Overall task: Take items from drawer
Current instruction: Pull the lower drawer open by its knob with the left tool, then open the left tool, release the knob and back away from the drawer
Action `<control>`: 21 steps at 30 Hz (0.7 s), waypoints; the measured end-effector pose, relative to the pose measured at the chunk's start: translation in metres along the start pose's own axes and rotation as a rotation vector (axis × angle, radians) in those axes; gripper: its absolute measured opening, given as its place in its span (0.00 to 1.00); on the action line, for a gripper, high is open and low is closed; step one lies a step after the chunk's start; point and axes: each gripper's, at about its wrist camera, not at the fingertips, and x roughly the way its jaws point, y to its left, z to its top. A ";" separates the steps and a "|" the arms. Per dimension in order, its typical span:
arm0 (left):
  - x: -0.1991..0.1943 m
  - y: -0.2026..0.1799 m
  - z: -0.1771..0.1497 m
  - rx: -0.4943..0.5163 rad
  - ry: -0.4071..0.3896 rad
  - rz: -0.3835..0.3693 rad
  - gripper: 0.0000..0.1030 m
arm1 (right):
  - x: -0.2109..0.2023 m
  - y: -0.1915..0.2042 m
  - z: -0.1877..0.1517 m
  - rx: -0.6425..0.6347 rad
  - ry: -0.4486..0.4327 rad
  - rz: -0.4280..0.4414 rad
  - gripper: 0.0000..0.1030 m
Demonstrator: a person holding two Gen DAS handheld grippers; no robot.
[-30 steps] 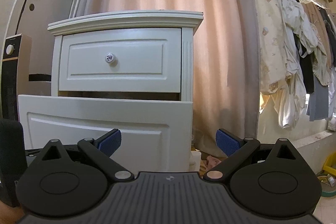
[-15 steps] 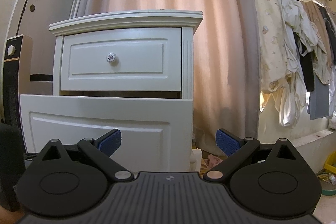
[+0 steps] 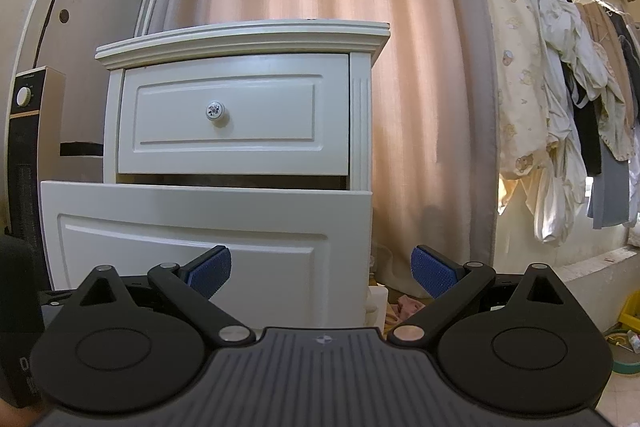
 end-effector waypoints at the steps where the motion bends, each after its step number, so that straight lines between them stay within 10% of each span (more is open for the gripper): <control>1: -0.001 0.000 0.001 0.002 -0.002 -0.002 0.00 | 0.000 0.000 0.000 -0.001 0.000 0.000 1.00; 5: -0.001 0.001 0.003 -0.013 0.006 -0.009 0.00 | 0.000 0.001 0.000 -0.007 0.003 0.000 1.00; 9: -0.002 0.001 0.004 -0.011 0.012 -0.011 0.34 | 0.000 0.002 0.001 -0.007 -0.001 0.000 1.00; 21: -0.008 0.003 0.008 -0.007 -0.022 0.006 0.81 | 0.002 0.005 -0.003 -0.004 0.015 0.002 1.00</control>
